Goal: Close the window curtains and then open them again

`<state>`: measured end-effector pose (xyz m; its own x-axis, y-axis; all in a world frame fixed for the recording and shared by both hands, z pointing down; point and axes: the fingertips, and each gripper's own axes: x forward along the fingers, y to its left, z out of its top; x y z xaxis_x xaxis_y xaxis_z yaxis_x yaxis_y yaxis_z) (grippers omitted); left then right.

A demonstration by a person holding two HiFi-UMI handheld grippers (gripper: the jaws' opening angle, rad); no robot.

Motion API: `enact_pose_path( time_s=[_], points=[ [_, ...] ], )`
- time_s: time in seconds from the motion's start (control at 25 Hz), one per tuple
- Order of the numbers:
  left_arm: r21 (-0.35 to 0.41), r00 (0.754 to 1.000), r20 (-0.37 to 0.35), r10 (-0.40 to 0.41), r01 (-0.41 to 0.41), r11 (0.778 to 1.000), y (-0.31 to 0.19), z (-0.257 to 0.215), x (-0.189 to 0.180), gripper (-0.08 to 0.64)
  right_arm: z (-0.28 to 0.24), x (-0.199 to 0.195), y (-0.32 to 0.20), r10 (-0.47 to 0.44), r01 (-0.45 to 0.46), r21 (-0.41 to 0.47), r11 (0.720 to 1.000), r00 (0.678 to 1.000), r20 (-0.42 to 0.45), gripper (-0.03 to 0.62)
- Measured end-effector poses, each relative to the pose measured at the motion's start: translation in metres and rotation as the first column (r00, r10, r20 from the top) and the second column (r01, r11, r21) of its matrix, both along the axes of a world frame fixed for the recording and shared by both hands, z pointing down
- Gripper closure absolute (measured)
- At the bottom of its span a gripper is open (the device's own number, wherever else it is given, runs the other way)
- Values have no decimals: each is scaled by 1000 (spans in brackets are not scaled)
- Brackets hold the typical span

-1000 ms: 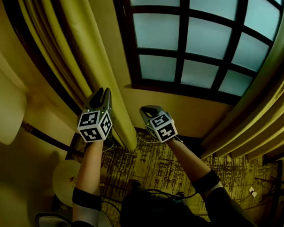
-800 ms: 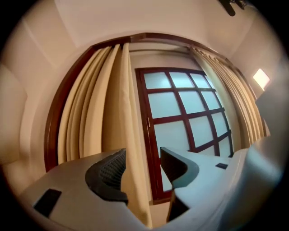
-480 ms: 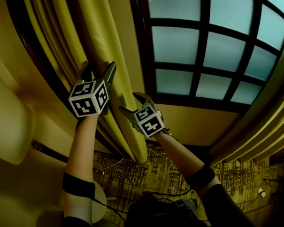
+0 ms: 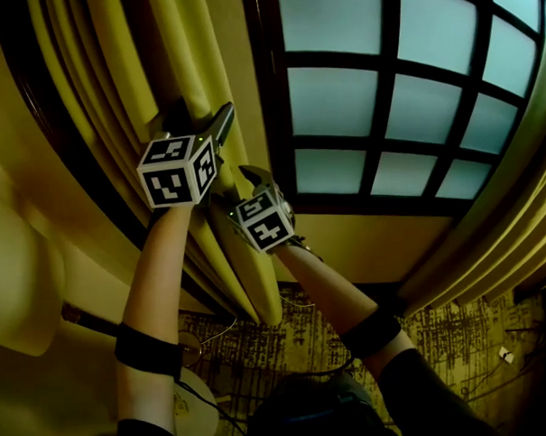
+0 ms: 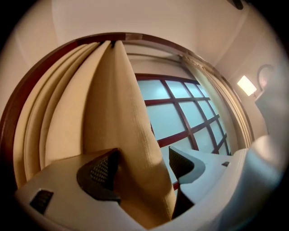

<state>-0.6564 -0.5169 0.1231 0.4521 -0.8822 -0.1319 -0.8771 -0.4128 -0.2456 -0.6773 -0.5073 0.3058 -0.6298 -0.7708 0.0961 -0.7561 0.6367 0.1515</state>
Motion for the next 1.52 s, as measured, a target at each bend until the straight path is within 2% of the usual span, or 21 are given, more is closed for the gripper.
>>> enact_pose_path(
  time_s=[0.12, 0.24, 0.36, 0.4, 0.44, 0.56, 0.8, 1.04, 1.28, 1.52],
  points=[
    [3, 1000, 21, 7, -7, 1000, -4, 0, 1, 207, -9, -6, -7, -21, 21, 11, 1000, 1000, 4, 258],
    [7, 999, 39, 11, -12, 1000, -4, -3, 2, 238, -13, -6, -10, -29, 28, 16, 999, 1000, 12, 339],
    [7, 999, 43, 23, -23, 1000, -2, -8, 2, 345, -15, -3, -14, -21, 20, 8, 1000, 999, 44, 523],
    [8, 999, 39, 28, -29, 1000, -1, -10, 1, 399, -15, -3, -16, -24, 23, 6, 1000, 998, 53, 562],
    [10, 999, 36, 33, -33, 999, 0, -11, 1, 437, -14, -3, -18, -30, 30, 3, 1000, 998, 60, 574],
    [13, 999, 27, 43, -43, 999, 1, -12, -1, 557, -10, -3, -20, -51, 53, -22, 998, 995, 81, 575],
    [24, 995, 22, 94, -94, 995, 2, -13, 9, 560, -14, 5, -17, -58, 65, -54, 996, 991, 123, 575],
    [61, 992, 1, 124, -124, 990, 7, -20, 35, 560, -17, 37, -18, -37, 63, -104, 993, 972, 231, 575],
    [90, 984, 4, 177, -177, 980, 11, -22, 86, 560, -23, 87, -18, 13, 16, -115, 993, 967, 253, 577],
    [109, 986, 4, 164, -163, 980, 21, -32, 143, 560, -34, 147, -6, 31, -1, -103, 995, 958, 284, 577]
  ],
)
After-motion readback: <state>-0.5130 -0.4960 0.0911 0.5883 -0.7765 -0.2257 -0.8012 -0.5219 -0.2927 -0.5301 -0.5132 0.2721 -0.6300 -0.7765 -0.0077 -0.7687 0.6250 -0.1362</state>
